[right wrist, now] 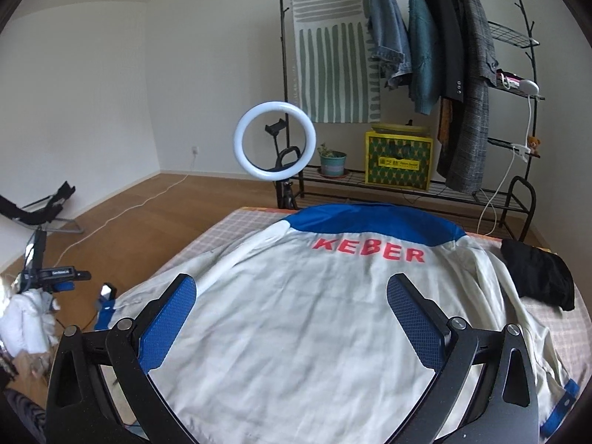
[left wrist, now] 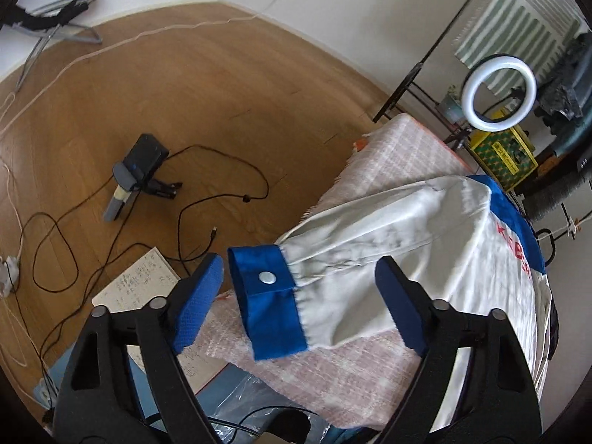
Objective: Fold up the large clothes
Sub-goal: 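Grasp the blue cuff of the jacket sleeve with the left gripper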
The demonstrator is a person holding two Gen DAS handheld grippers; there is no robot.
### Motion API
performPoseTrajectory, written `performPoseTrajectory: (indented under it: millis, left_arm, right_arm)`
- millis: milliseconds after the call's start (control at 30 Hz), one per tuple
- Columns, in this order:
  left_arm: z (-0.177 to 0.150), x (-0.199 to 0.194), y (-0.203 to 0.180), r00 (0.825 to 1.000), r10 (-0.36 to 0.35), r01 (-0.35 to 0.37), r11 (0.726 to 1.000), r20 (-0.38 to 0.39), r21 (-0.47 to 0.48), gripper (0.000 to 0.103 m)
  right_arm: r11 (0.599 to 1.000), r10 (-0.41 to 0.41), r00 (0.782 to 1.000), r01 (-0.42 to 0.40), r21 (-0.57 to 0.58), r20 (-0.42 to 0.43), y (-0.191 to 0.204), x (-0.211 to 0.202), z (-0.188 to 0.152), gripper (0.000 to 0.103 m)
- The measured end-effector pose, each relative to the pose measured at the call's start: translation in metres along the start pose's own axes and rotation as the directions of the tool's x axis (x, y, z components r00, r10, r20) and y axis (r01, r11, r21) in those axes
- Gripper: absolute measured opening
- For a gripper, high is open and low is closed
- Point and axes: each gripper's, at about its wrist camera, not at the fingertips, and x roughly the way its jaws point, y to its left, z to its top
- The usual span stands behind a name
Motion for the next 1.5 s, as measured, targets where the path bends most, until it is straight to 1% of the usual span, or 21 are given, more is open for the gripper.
performPoseTrajectory:
  millis: [100, 167, 200, 233, 367, 433, 467, 600, 633, 667, 733, 833, 867, 900, 967, 1067, 1133, 1267, 1333, 1400, 1500]
  left_arm:
    - [0.001, 0.026, 0.016, 0.999, 0.005, -0.008, 0.998, -0.043, -0.060, 0.076]
    - [0.001, 0.042, 0.026, 0.997, 0.005, -0.013, 0.994, -0.072, -0.104, 0.066]
    - [0.000, 0.051, 0.029, 0.996, -0.002, -0.009, 0.993, -0.093, -0.118, 0.063]
    - [-0.001, 0.060, 0.031, 0.993, -0.012, -0.003, 0.991, -0.114, -0.130, 0.056]
    - [-0.006, 0.084, 0.035, 0.984, -0.053, 0.025, 0.986, -0.169, -0.165, 0.054]
    - [-0.007, 0.091, 0.036, 0.983, -0.064, 0.031, 0.982, -0.172, -0.187, 0.054]
    - [-0.007, 0.093, 0.037, 0.983, -0.064, 0.030, 0.980, -0.172, -0.194, 0.048]
    - [-0.004, 0.097, 0.044, 0.987, -0.071, 0.033, 0.969, -0.147, -0.246, 0.047]
    - [-0.003, 0.098, 0.046, 0.986, -0.083, 0.044, 0.966, -0.143, -0.256, 0.040]
    - [-0.002, 0.099, 0.046, 0.986, -0.080, 0.041, 0.967, -0.144, -0.253, 0.036]
    - [-0.001, 0.101, 0.046, 0.986, -0.095, 0.057, 0.965, -0.140, -0.254, 0.035]
    - [0.000, 0.101, 0.047, 0.986, -0.109, 0.073, 0.963, -0.128, -0.261, 0.023]
    - [0.000, 0.099, 0.049, 0.986, -0.120, 0.083, 0.956, -0.117, -0.282, 0.013]
    - [0.000, 0.097, 0.052, 0.986, -0.135, 0.098, 0.947, -0.102, -0.305, 0.006]
    - [0.002, 0.089, 0.055, 0.987, -0.150, 0.122, 0.937, -0.062, -0.326, 0.001]
    - [0.004, 0.067, 0.044, 0.988, -0.152, 0.147, 0.951, 0.004, -0.272, 0.000]
    - [0.007, 0.051, 0.029, 0.989, -0.146, 0.149, 0.968, 0.033, -0.202, 0.000]
    - [0.010, 0.010, -0.010, 0.979, -0.187, 0.192, 0.979, 0.088, -0.062, 0.000]
    - [0.008, -0.010, -0.033, 0.970, -0.219, 0.220, 0.975, 0.105, 0.007, 0.000]
    - [0.002, -0.031, -0.060, 0.961, -0.252, 0.244, 0.966, 0.114, 0.080, 0.000]
    - [-0.018, -0.062, -0.102, 0.942, -0.317, 0.292, 0.936, 0.110, 0.196, 0.000]
  right_arm:
    - [0.999, 0.026, 1.000, -0.026, -0.023, -0.015, 0.010, 0.013, -0.006, 0.102]
    - [0.998, 0.041, 0.999, -0.042, -0.037, -0.026, 0.013, 0.020, -0.010, 0.102]
    - [0.998, 0.049, 0.998, -0.051, -0.043, -0.034, 0.014, 0.024, -0.010, 0.098]
    - [0.997, 0.061, 0.997, -0.063, -0.047, -0.044, 0.015, 0.028, -0.011, 0.095]
    - [0.995, 0.099, 0.991, -0.101, -0.016, -0.089, 0.010, 0.045, -0.013, 0.090]
    - [0.995, 0.101, 0.990, -0.102, -0.002, -0.102, 0.007, 0.051, -0.012, 0.088]
    - [0.995, 0.101, 0.990, -0.101, 0.004, -0.103, 0.006, 0.051, -0.012, 0.088]
    - [0.996, 0.092, 0.990, -0.091, 0.010, -0.111, 0.001, 0.053, -0.014, 0.088]
    - [0.996, 0.090, 0.990, -0.089, 0.010, -0.113, 0.000, 0.052, -0.014, 0.088]
    - [0.996, 0.087, 0.990, -0.087, 0.010, -0.115, 0.000, 0.051, -0.014, 0.088]
    - [0.997, 0.081, 0.990, -0.081, 0.006, -0.117, 0.000, 0.051, -0.014, 0.088]
    - [0.997, 0.072, 0.989, -0.073, -0.003, -0.127, 0.001, 0.054, -0.016, 0.088]
    - [0.997, 0.071, 0.989, -0.072, -0.004, -0.130, 0.001, 0.054, -0.016, 0.088]
    - [0.997, 0.071, 0.988, -0.072, -0.004, -0.134, 0.002, 0.055, -0.016, 0.088]
    - [0.997, 0.074, 0.987, -0.075, -0.003, -0.140, 0.003, 0.056, -0.016, 0.088]
    - [0.996, 0.079, 0.986, -0.083, -0.017, -0.144, 0.005, 0.056, -0.018, 0.085]
    - [0.996, 0.080, 0.985, -0.086, -0.032, -0.155, 0.008, 0.057, -0.019, 0.077]
    - [0.995, 0.089, 0.978, -0.094, -0.021, -0.189, 0.006, 0.062, -0.023, 0.064]
    - [0.995, 0.096, 0.975, -0.098, -0.001, -0.201, 0.002, 0.064, -0.024, 0.057]
    - [0.995, 0.098, 0.973, -0.097, 0.012, -0.208, -0.001, 0.065, -0.025, 0.056]
    - [0.996, 0.089, 0.973, -0.087, 0.023, -0.214, -0.005, 0.066, -0.025, 0.055]
